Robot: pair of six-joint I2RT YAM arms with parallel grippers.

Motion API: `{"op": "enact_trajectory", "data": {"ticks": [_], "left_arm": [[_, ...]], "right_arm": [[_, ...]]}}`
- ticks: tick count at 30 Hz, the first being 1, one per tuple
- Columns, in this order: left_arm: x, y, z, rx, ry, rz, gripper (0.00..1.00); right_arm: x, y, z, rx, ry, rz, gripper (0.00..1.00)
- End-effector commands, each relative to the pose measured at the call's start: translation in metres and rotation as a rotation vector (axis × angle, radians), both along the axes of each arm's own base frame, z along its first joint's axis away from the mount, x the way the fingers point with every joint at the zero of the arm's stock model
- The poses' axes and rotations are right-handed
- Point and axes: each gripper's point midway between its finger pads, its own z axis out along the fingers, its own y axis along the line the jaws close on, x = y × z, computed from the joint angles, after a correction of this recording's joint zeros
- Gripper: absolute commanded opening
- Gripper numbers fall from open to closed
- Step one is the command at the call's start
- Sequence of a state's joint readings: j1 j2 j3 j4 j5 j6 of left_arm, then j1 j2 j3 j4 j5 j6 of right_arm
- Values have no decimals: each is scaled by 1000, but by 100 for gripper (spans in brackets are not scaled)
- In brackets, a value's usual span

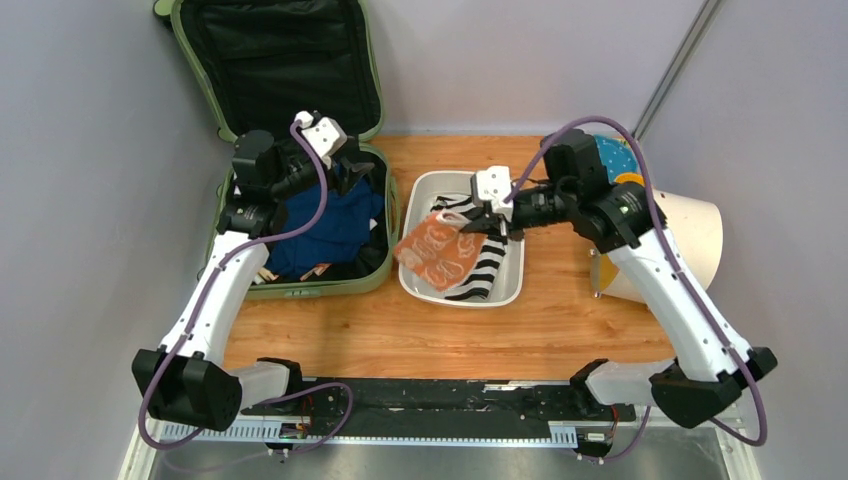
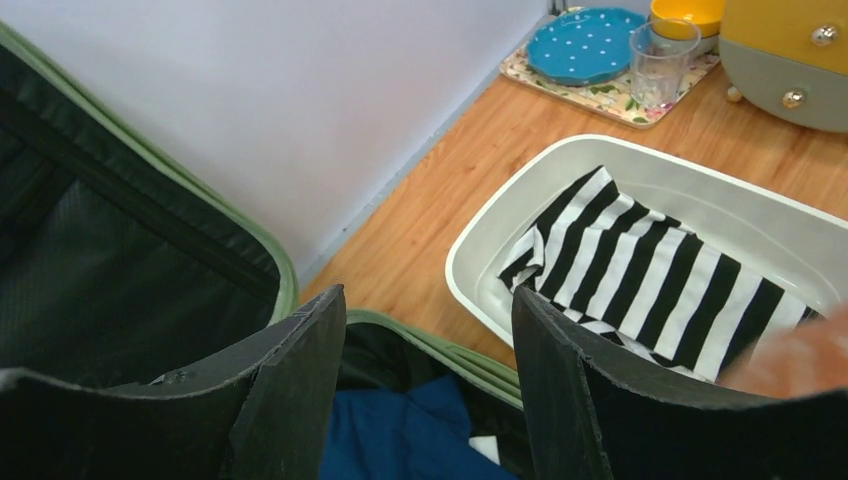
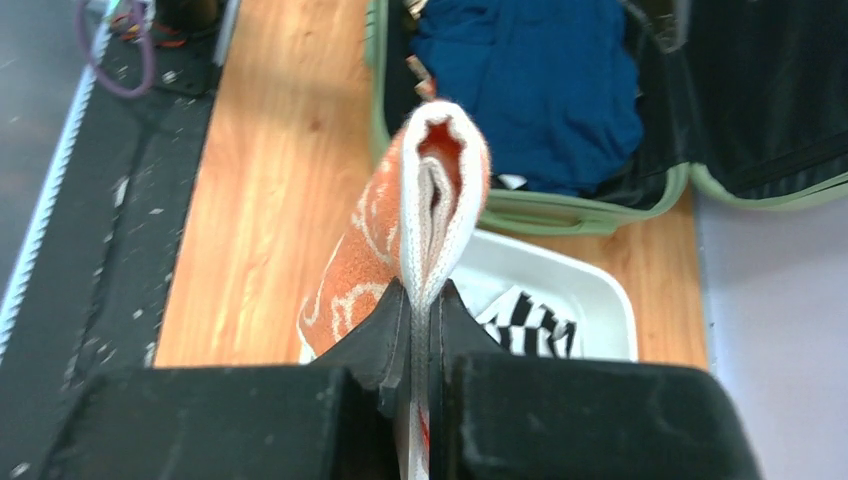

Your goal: Open, take out, and arrange the luggage

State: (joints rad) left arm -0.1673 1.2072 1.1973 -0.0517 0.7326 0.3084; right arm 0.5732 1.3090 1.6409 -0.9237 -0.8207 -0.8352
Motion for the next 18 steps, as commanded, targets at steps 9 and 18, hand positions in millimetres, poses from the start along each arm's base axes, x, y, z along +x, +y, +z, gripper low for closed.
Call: {"op": "enact_trajectory", "data": {"ticks": [9, 18], "left_arm": [[5, 4, -42, -37, 141, 53, 71], [7, 10, -57, 16, 159, 80, 72]], "right_arm": [[-88, -67, -70, -259, 72, 141, 0], [14, -50, -109, -383, 91, -21, 0]]}}
